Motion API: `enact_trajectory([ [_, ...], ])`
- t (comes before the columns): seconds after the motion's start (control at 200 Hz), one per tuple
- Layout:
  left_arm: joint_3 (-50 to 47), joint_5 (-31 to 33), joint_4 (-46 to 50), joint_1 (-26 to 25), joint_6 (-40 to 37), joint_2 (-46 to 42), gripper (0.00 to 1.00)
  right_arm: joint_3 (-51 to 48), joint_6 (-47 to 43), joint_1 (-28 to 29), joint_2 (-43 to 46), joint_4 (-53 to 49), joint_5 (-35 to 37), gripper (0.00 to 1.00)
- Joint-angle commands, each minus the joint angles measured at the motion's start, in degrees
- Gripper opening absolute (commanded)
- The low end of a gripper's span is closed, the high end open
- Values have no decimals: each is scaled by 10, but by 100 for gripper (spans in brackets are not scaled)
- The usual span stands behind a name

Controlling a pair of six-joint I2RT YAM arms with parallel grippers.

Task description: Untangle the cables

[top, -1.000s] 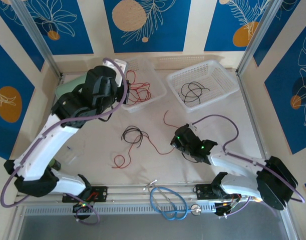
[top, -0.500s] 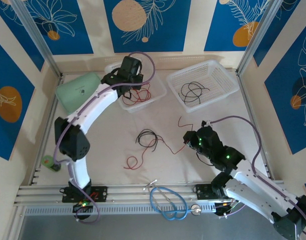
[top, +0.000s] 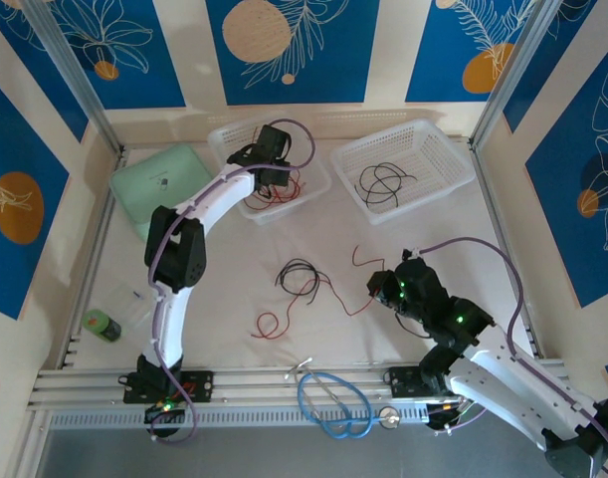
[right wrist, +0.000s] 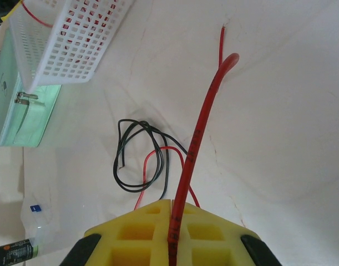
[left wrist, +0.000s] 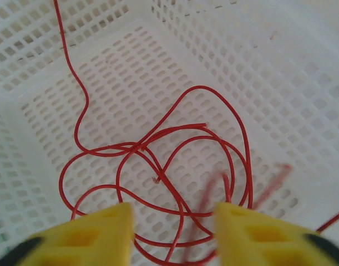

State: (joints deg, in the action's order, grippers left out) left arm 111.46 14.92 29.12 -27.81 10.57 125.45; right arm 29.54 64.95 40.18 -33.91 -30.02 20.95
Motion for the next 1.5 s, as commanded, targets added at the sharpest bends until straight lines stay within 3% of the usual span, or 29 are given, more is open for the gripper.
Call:
enact_trajectory([
  [0.0, 24, -14, -2, 7, 8, 2, 69, 1, 4, 7, 6, -15, -4, 0],
  [0.135, -10, -68, -49, 4, -22, -46, 78, 8, -3, 7, 5, -20, -1, 0],
  [0.24, -36, -107, -60, -3, -35, -107, 77, 15, -11, 4, 3, -30, 2, 0],
  [0.42, -86, -153, 49, -45, -41, -218, 73, 36, -33, -8, 3, -48, -3, 0],
  [0.55, -168, -216, 155, -75, 27, -263, 66, 58, -58, -24, 1, -66, -23, 0],
  [0.74, -409, -244, 56, -137, 177, -356, 64, 82, -84, -41, -4, -91, -52, 0],
  [0.93, -455, -179, 60, -150, 224, -317, 50, 83, -91, -41, -5, -89, -73, 0],
  [1.04, -458, -196, 40, -158, 233, -287, 45, 79, -92, -41, -4, -86, -84, 0],
  [1.331, -454, -217, 25, -181, 245, -233, 44, 65, -92, -41, 2, -76, -88, 0],
  [1.491, -451, -206, 24, -184, 243, -204, 29, 69, -95, -41, 3, -77, -90, 0],
])
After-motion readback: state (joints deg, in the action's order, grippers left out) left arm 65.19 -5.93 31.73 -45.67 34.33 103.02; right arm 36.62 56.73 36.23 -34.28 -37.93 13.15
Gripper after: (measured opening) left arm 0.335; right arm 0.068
